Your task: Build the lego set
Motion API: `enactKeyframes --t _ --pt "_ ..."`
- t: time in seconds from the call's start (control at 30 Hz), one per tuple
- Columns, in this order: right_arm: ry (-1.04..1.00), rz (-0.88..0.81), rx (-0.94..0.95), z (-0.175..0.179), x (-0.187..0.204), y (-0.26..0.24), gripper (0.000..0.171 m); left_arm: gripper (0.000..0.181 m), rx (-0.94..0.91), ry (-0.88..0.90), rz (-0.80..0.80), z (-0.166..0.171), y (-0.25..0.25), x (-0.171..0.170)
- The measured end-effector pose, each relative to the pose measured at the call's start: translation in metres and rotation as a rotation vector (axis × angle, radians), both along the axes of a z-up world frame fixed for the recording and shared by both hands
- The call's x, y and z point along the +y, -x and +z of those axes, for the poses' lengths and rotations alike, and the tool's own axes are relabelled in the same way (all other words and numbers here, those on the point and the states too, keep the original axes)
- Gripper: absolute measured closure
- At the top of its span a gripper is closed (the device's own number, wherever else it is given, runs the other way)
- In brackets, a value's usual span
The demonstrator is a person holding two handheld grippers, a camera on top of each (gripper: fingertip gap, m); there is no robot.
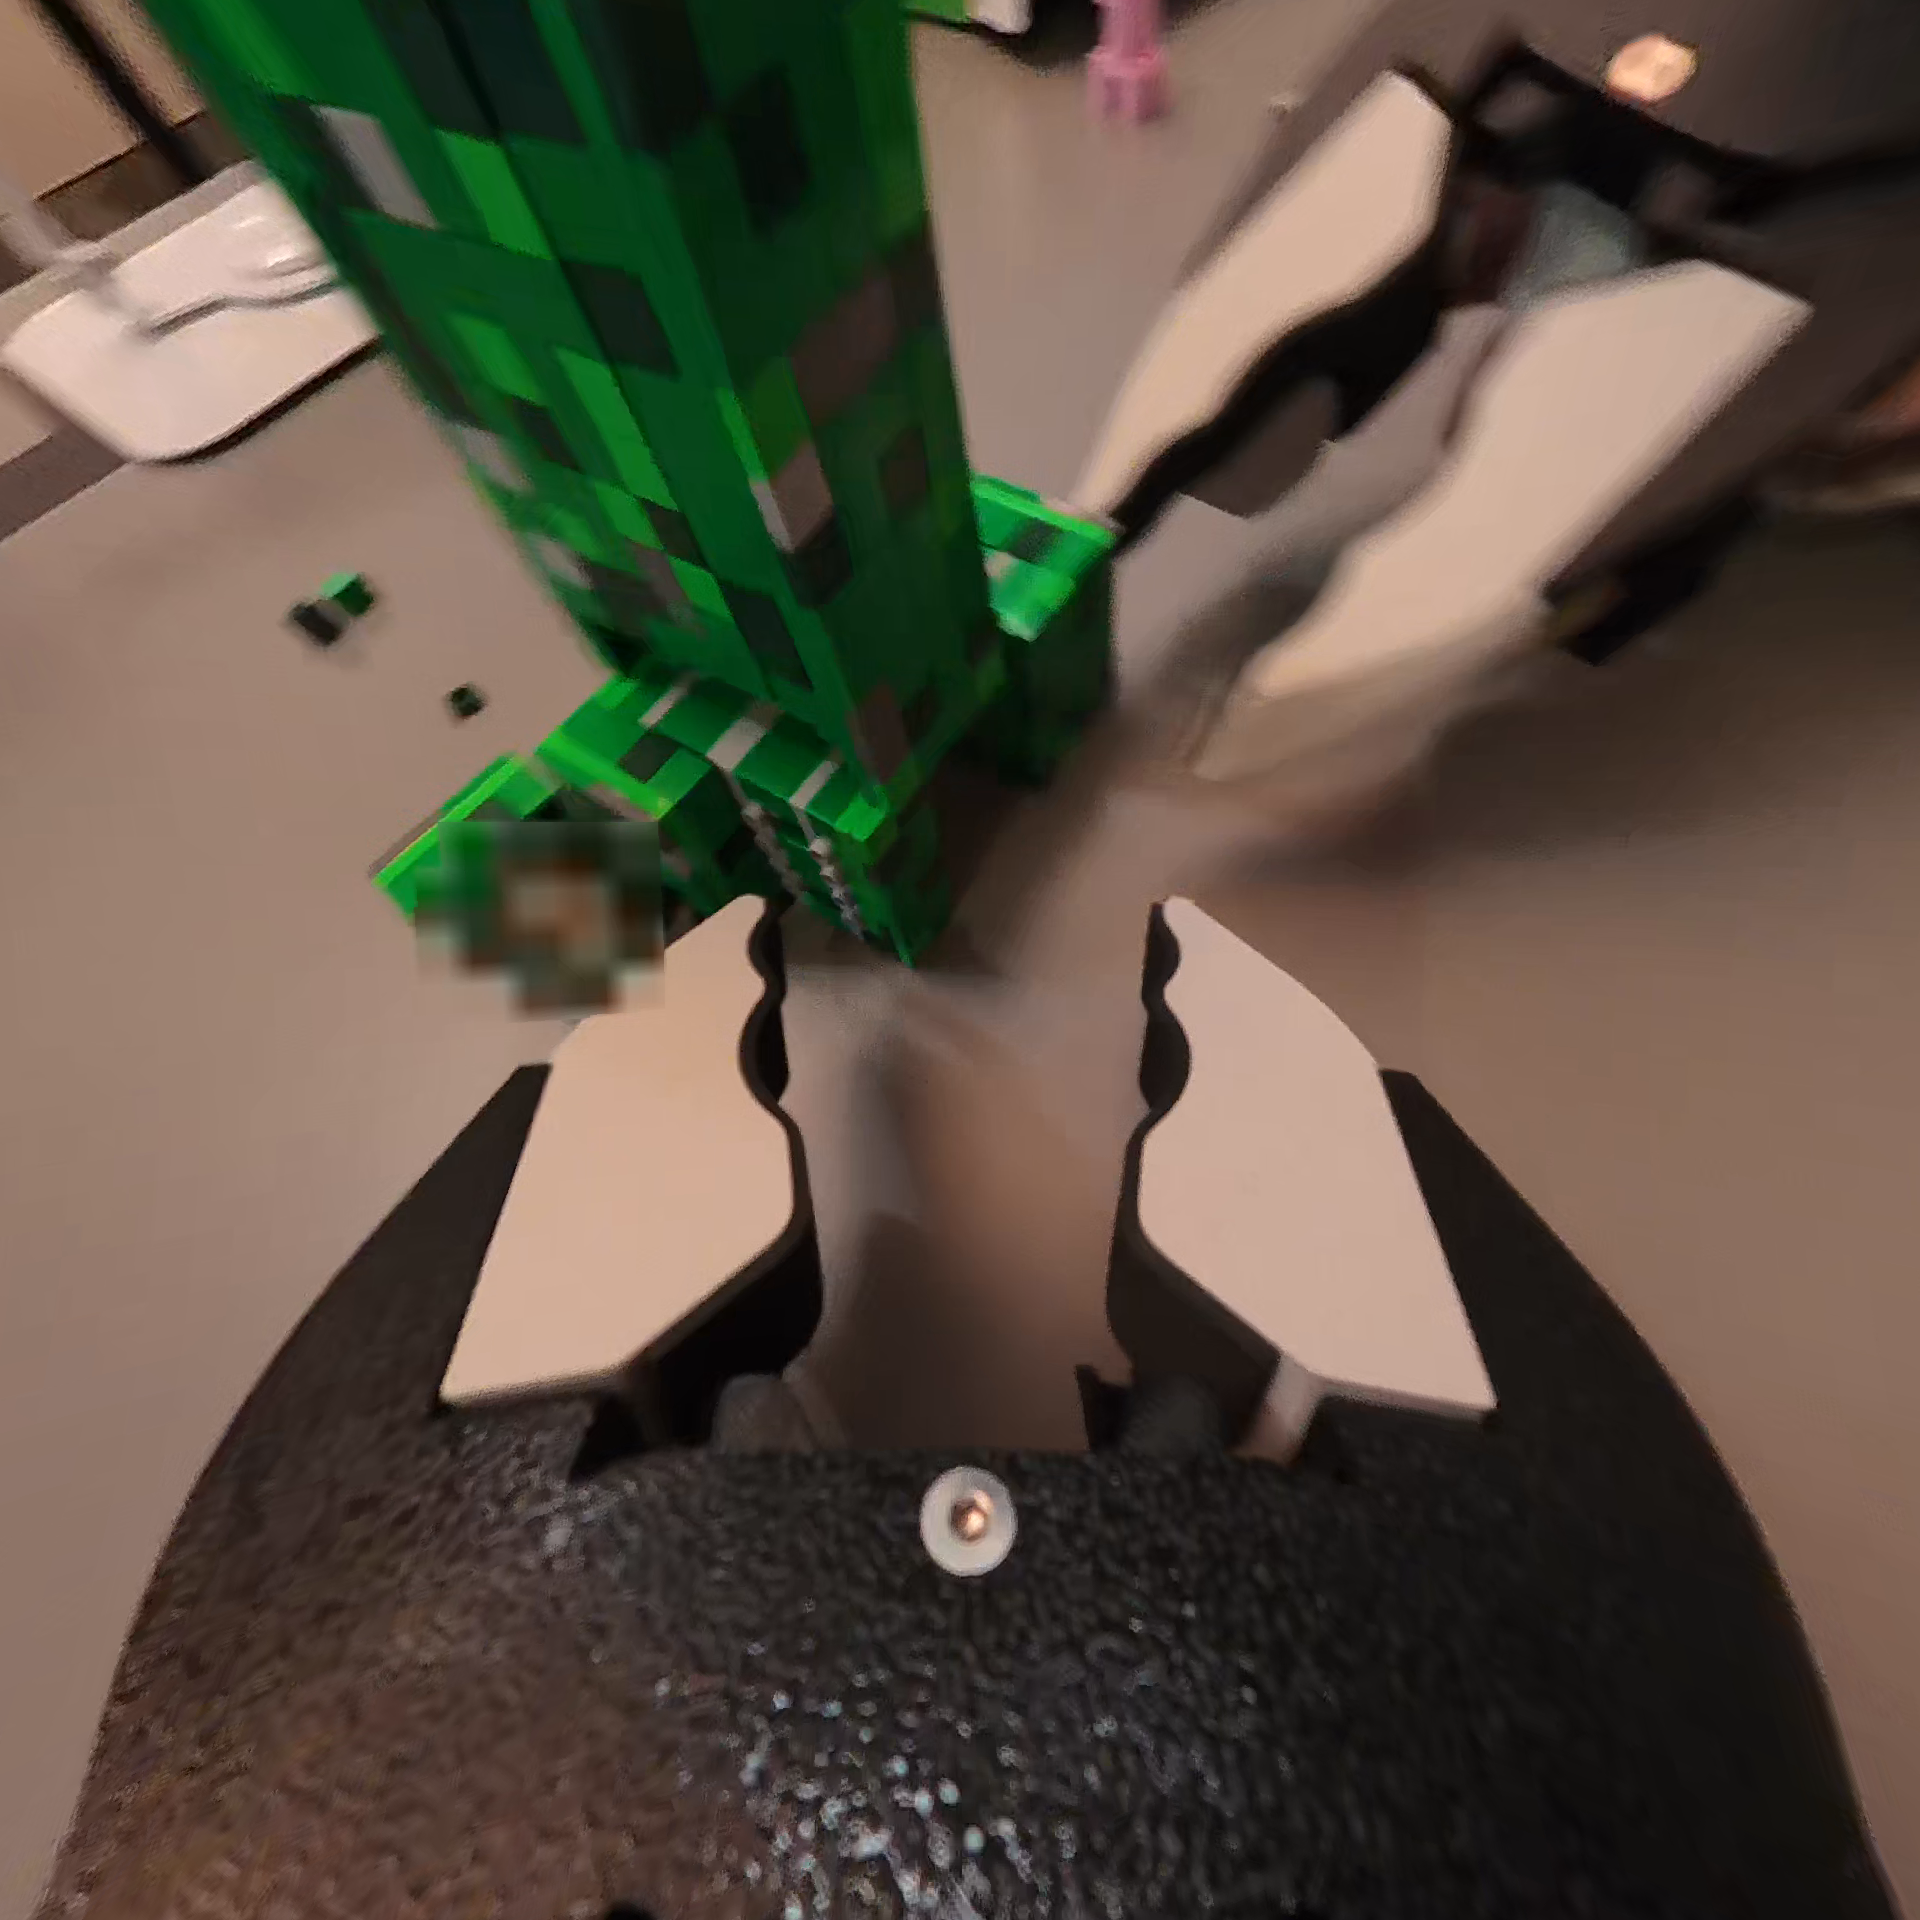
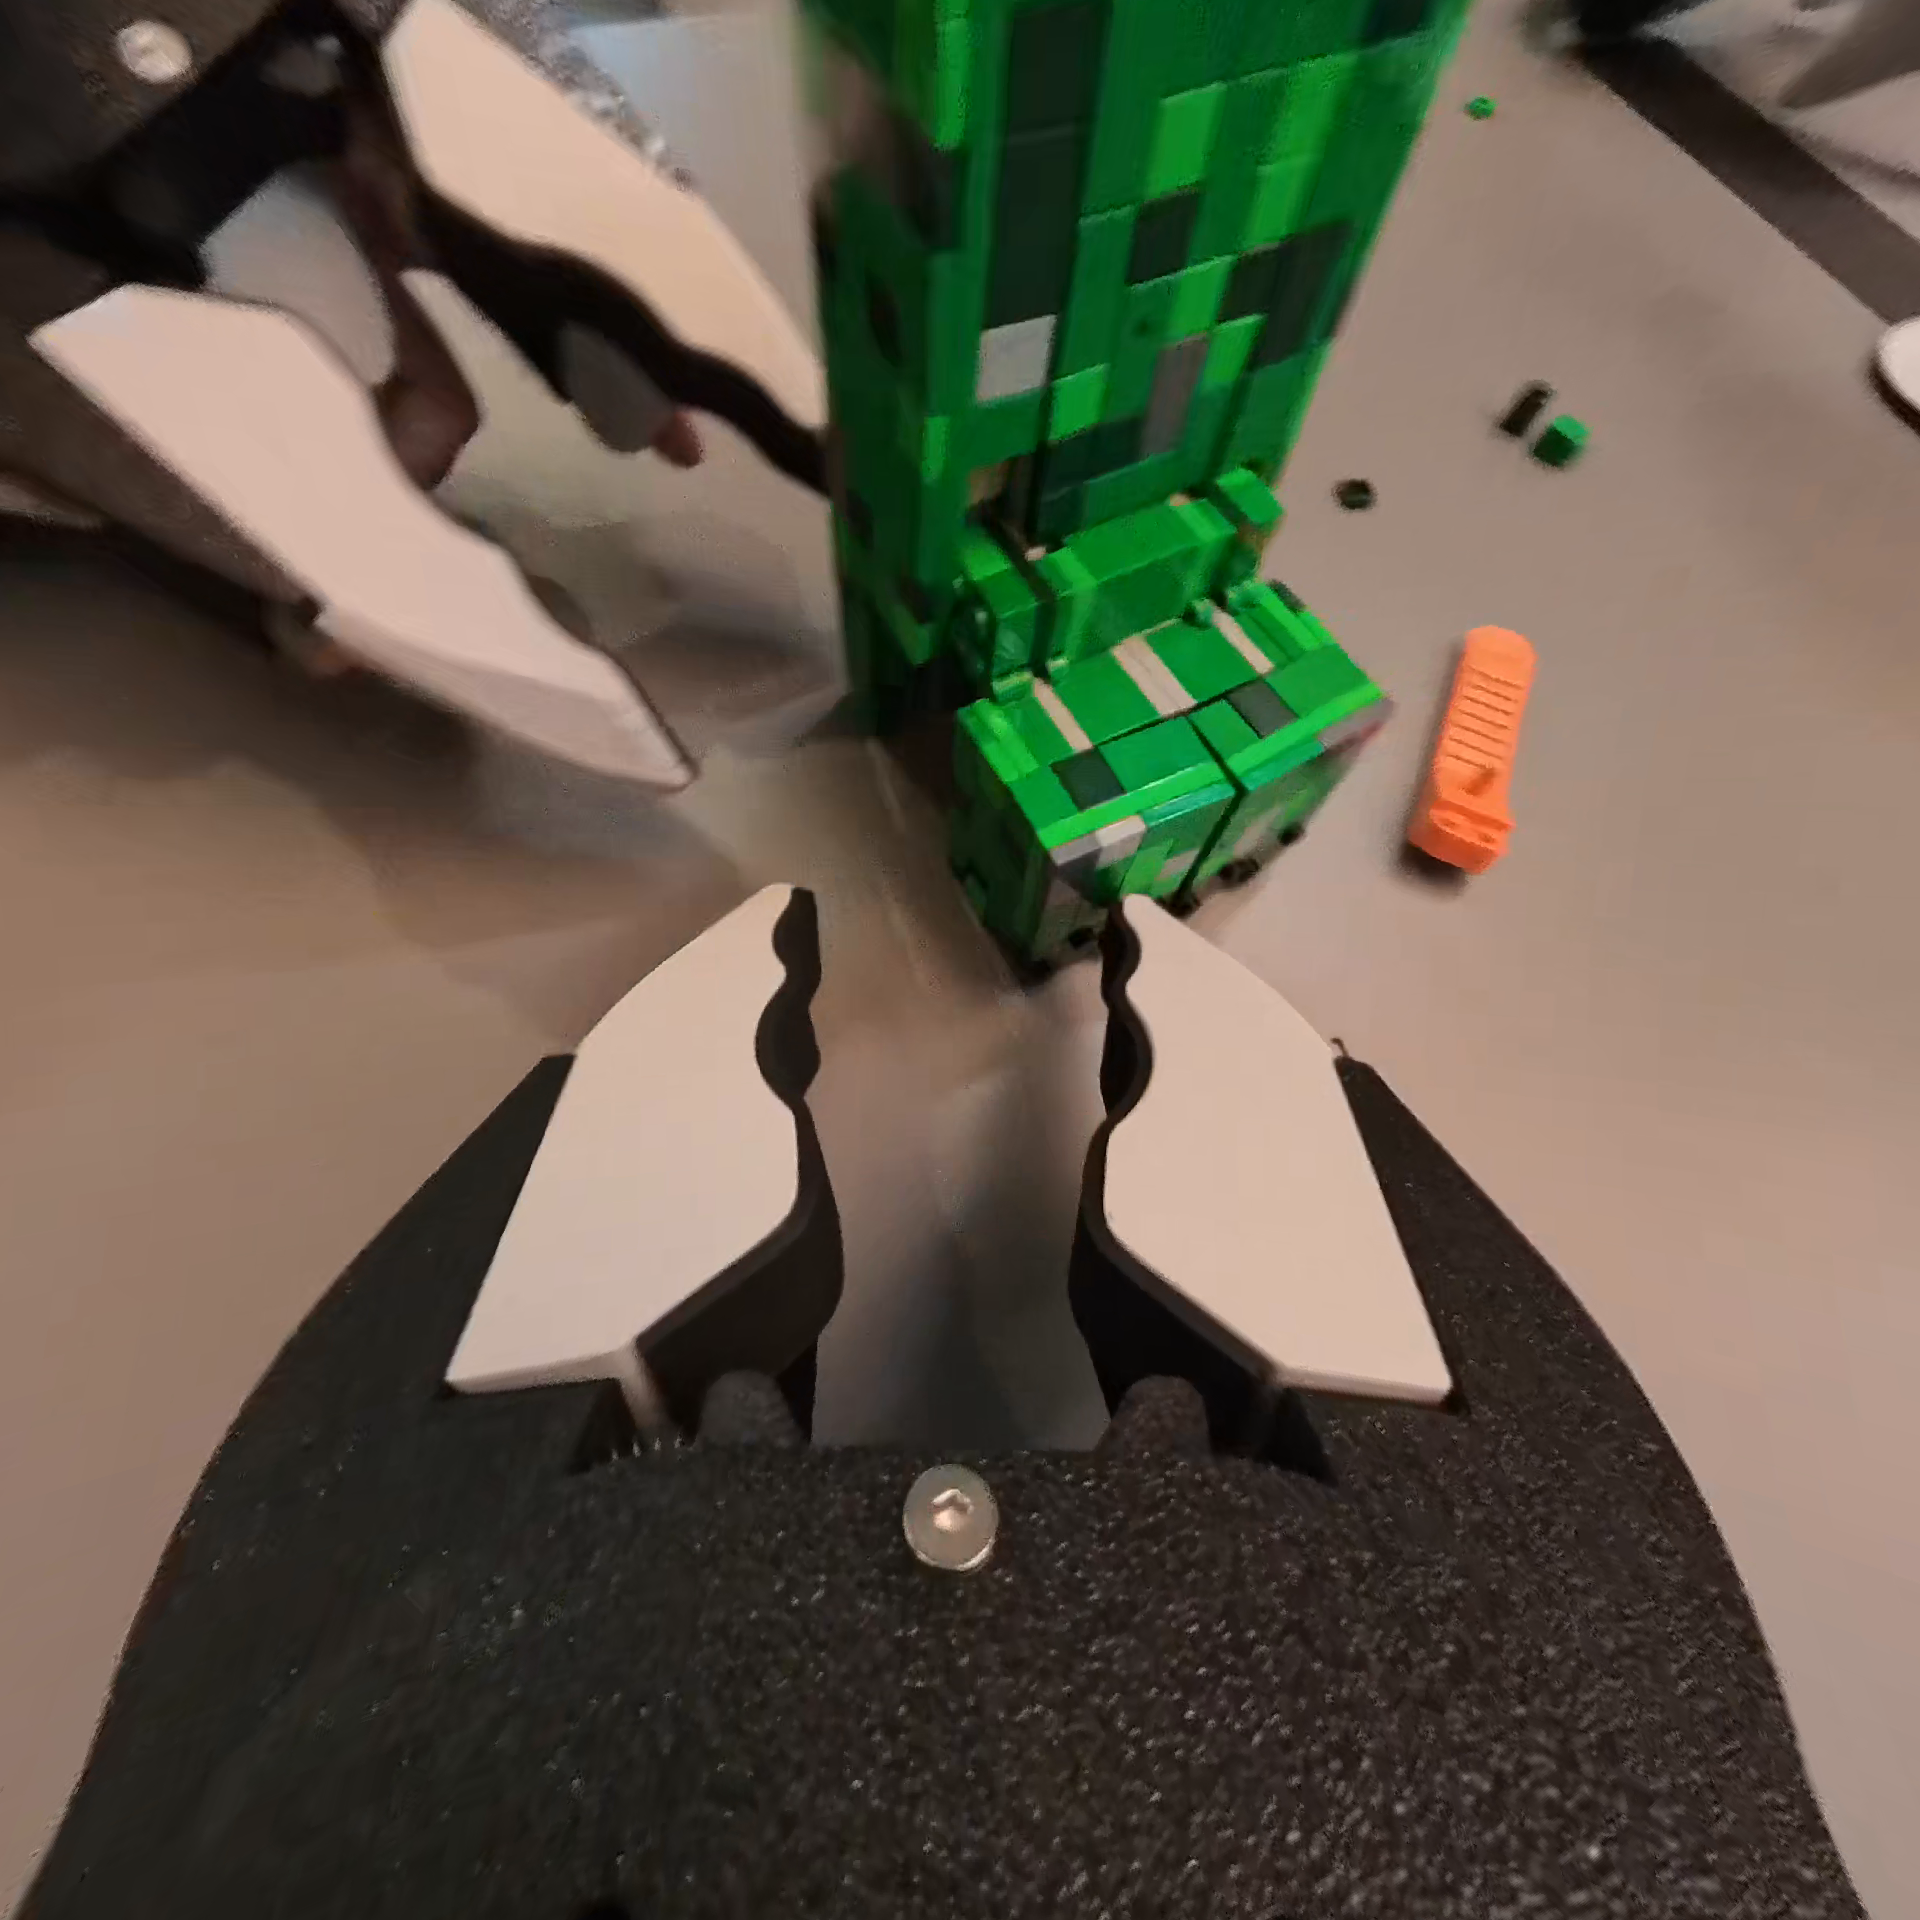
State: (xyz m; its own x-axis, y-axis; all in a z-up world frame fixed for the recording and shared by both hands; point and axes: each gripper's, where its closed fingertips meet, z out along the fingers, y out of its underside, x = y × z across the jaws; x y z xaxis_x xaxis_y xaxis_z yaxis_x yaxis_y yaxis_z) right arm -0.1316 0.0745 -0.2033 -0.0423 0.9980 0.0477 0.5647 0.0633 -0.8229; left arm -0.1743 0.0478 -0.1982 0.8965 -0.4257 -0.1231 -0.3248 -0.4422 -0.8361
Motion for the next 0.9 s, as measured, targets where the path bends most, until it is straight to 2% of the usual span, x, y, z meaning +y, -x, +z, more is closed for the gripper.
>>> enactKeyframes --t 0.13,0.2,0.27,0.4,0.47,0.6,0.9 --pt "0.019 0.149 0.090 0.013 -0.012 -0.007 0.120 0.111 -0.015 -0.060 0.157 0.016 0.013 -0.004" --pt "-0.016 0.113 0.136 0.019 0.008 -0.009 0.121 0.111 -0.018 -0.093 0.215 0.021 0.013 -0.006" --pt "0.013 0.093 0.144 0.020 0.022 -0.006 0.115 0.109 0.009 -0.104 0.245 0.020 0.012 -0.006" --pt "0.024 0.174 0.129 0.018 0.028 0.008 0.100 0.109 -0.024 -0.121 0.226 0.021 -0.001 -0.001" --pt "0.048 0.215 0.125 0.018 0.028 0.014 0.098 0.109 -0.047 -0.139 0.237 0.025 -0.003 0.001" --pt "0.102 0.272 0.085 0.014 0.024 0.017 0.098 0.109 -0.061 -0.174 0.267 0.032 -0.002 0.004" --pt "0.048 0.293 0.080 0.011 0.020 0.016 0.100 0.107 -0.028 -0.207 0.266 0.042 -0.010 0.015"
